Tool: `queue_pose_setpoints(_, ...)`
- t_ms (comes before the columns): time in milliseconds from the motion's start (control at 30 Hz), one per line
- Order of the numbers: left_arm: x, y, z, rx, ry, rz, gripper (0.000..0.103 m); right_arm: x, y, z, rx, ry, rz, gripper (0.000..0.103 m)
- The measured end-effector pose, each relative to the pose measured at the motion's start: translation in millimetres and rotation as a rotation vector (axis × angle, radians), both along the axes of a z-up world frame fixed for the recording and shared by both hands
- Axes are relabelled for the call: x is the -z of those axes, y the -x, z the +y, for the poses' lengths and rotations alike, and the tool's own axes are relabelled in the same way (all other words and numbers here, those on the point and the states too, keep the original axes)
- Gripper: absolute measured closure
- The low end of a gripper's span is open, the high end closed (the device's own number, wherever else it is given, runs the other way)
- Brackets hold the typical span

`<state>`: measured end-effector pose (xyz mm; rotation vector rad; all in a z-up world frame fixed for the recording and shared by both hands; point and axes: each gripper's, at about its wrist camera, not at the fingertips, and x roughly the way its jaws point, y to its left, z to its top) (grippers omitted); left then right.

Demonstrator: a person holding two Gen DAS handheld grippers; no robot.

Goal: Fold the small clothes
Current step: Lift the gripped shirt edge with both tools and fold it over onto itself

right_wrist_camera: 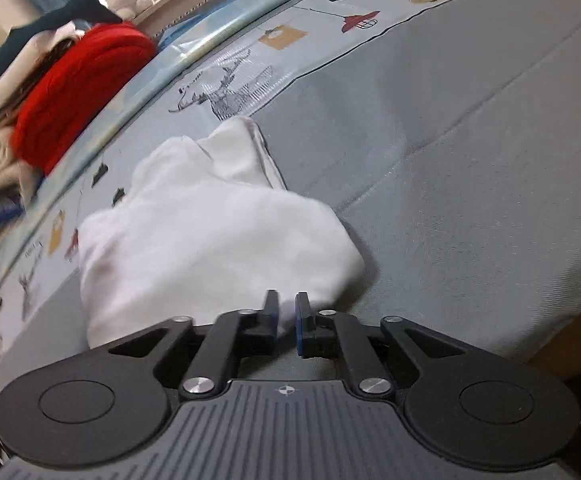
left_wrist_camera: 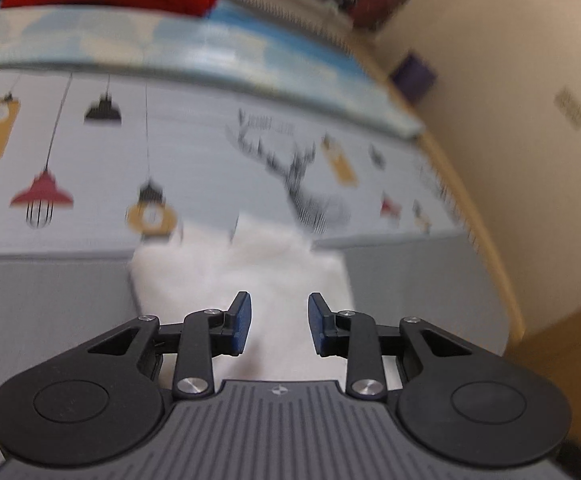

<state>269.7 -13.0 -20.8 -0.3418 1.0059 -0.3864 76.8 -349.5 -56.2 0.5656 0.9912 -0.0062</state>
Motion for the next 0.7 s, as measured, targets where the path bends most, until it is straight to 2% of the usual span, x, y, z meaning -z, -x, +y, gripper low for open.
queue_pose_setpoints(33,4,2,1,0.028,-0.025,0.016,0.070,0,-1,2,0.007,-0.001,-0.006,0.057)
queue_pose_setpoints(67,9,3,-3,0.065,-0.053,0.029,0.070,2,-5,2,0.022,-0.002,-0.008,0.052)
queue_pose_setpoints(167,20,12,-16,0.177,-0.081,0.043,0.070,10,-12,-4,0.078,-0.022,0.028,0.054)
queue_pose_setpoints(200,23,17,-18,0.213,-0.086,0.045,0.070,15,-10,-10,0.098,-0.035,0.042,0.062)
queue_pose_setpoints(233,29,21,-25,0.265,-0.097,0.054,0.070,18,-11,-12,0.111,-0.043,0.056,0.090)
queue_pose_setpoints(267,39,25,-32,0.311,-0.116,0.064,0.070,20,-12,-11,0.121,-0.025,0.065,0.103)
queue_pose_setpoints(333,64,35,-44,0.406,-0.226,0.105,0.070,17,-11,-9,0.131,0.050,0.062,0.103)
queue_pose_setpoints(400,100,48,-56,0.524,-0.440,0.162,0.073,13,-10,-6,0.114,0.107,0.092,0.103)
queue_pose_setpoints(433,111,54,-58,0.577,-0.495,0.177,0.073,12,-11,-7,0.103,0.126,0.122,0.103)
queue_pose_setpoints(500,106,55,-55,0.576,-0.483,0.173,0.073,10,-15,-7,0.098,0.194,0.199,0.099)
queue_pose_setpoints(533,100,51,-49,0.548,-0.444,0.180,0.073,5,-16,-11,0.116,0.217,0.212,0.099)
queue_pose_setpoints(600,83,42,-34,0.477,-0.363,0.150,0.063,-13,-18,-20,0.142,0.222,0.181,0.096)
queue_pose_setpoints(667,71,33,-18,0.395,-0.312,0.127,0.053,-37,-29,-24,0.125,0.214,0.094,0.083)
queue_pose_setpoints(700,67,28,-9,0.346,-0.292,0.121,0.046,-50,-35,-24,0.102,0.211,0.043,0.069)
